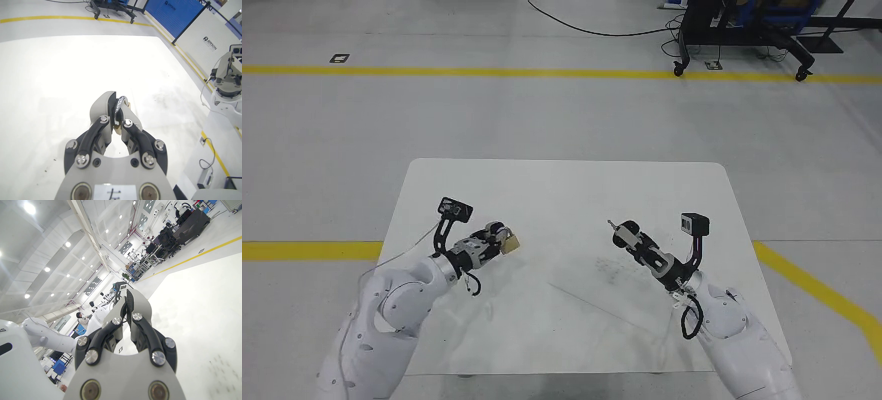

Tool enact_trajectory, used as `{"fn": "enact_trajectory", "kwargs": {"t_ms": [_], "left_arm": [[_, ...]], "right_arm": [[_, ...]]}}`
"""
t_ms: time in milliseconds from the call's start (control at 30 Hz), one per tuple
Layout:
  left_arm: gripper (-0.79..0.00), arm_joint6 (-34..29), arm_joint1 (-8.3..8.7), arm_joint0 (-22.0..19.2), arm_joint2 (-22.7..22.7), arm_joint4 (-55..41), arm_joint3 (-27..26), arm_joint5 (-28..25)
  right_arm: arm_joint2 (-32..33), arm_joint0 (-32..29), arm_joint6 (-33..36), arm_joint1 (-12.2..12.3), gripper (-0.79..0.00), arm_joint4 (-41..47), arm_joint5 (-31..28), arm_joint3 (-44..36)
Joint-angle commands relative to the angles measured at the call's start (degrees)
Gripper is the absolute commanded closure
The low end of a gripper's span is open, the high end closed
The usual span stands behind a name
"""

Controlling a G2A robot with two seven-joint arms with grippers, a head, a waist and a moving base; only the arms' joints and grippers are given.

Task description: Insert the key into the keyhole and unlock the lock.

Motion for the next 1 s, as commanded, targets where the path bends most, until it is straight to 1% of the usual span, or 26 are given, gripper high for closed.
{"fn": "enact_trajectory", "kwargs": {"t_ms": [0,67,100,133,333,367,433,500,567,600,633,733,767,967], "left_arm": [[0.0,-4.5,-0.54,-3.0,1.3,-21.2,5.7,1.4],[0.0,-9.8,-0.98,-6.4,3.1,-29.3,10.9,3.1],[0.0,-11.4,-1.1,-8.2,3.9,-30.0,12.7,3.7],[0.0,-11.8,-1.12,-8.8,4.2,-29.7,13.1,3.4],[0.0,-11.5,-1.14,-8.7,4.2,-29.9,13.0,3.5],[0.0,-10.9,-1.24,-8.3,4.4,-31.1,12.9,4.0],[0.0,-11.4,-1.58,-8.5,4.6,-37.3,14.5,6.9],[0.0,-12.4,-2.07,-9.5,4.9,-45.3,17.3,10.6],[0.0,-14.3,-2.45,-11.3,5.6,-50.5,20.1,14.6],[0.0,-16.0,-2.63,-12.3,6.3,-52.4,21.5,17.4],[0.0,-17.3,-2.78,-13.7,6.8,-53.8,22.3,19.0],[0.0,-20.1,-3.14,-16.4,8.3,-55.9,24.7,22.1],[0.0,-20.4,-3.22,-17.1,8.5,-56.3,25.1,21.9],[0.0,-20.7,-3.23,-17.2,8.5,-56.4,25.1,21.5]], "right_arm": [[-2.4,1.1,-2.2,-0.6,0.0,0.5,1.0,-0.1],[-5.6,2.9,-4.1,-1.3,0.0,1.5,1.1,0.6],[-7.0,3.9,-5.0,-1.7,0.0,1.5,1.5,1.2],[-8.7,4.8,-4.8,-2.0,0.0,1.3,2.7,1.7],[-9.0,5.1,-4.7,-2.1,0.0,0.9,3.1,1.8],[-9.0,5.1,-4.7,-2.1,0.0,0.9,3.1,1.8],[-9.0,5.1,-4.7,-2.1,0.0,0.9,3.1,1.8],[-10.3,4.8,-4.4,-2.3,0.0,2.3,6.6,1.0],[-11.3,4.8,-2.8,-2.3,0.0,3.8,14.1,-0.1],[-11.5,4.6,-2.6,-2.3,0.0,3.7,16.8,-1.4],[-11.6,4.0,-2.5,-2.3,0.0,3.9,19.1,-3.2],[-10.8,1.3,-2.3,-1.9,0.0,2.6,25.4,-8.7],[-10.3,0.3,-2.1,-1.7,0.0,2.4,27.3,-10.8],[-10.3,0.3,-2.1,-1.7,0.0,2.4,27.3,-10.8]]}}
